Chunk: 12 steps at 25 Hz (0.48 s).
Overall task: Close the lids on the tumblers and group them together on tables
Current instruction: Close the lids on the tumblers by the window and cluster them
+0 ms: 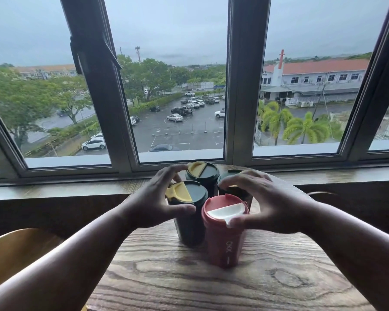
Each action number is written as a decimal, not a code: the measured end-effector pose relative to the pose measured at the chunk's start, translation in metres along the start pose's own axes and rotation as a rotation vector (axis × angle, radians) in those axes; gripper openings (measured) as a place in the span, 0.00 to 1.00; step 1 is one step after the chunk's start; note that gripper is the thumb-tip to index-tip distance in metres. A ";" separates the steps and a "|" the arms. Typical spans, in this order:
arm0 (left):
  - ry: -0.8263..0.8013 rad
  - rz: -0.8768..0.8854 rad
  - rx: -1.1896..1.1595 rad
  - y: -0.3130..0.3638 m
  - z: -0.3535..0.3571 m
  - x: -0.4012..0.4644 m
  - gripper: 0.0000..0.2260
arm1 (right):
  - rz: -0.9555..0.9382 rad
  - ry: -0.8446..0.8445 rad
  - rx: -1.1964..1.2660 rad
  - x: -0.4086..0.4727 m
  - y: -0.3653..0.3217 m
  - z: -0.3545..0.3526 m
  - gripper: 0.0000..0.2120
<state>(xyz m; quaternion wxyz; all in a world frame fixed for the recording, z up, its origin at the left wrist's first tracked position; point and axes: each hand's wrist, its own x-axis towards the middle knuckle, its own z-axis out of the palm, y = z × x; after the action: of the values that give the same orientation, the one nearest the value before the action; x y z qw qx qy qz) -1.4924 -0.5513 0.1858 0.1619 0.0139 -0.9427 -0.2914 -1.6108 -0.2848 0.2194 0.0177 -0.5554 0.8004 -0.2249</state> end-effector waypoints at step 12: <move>-0.156 -0.322 0.160 0.033 0.001 0.106 0.31 | 0.607 0.049 -0.042 0.039 0.021 -0.007 0.38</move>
<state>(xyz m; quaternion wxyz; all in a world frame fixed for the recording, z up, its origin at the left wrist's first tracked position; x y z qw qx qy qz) -1.5906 -0.5360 0.2354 0.0380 0.1546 -0.9582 -0.2376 -1.6459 -0.3118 0.2269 0.0536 -0.2855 0.9344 -0.2061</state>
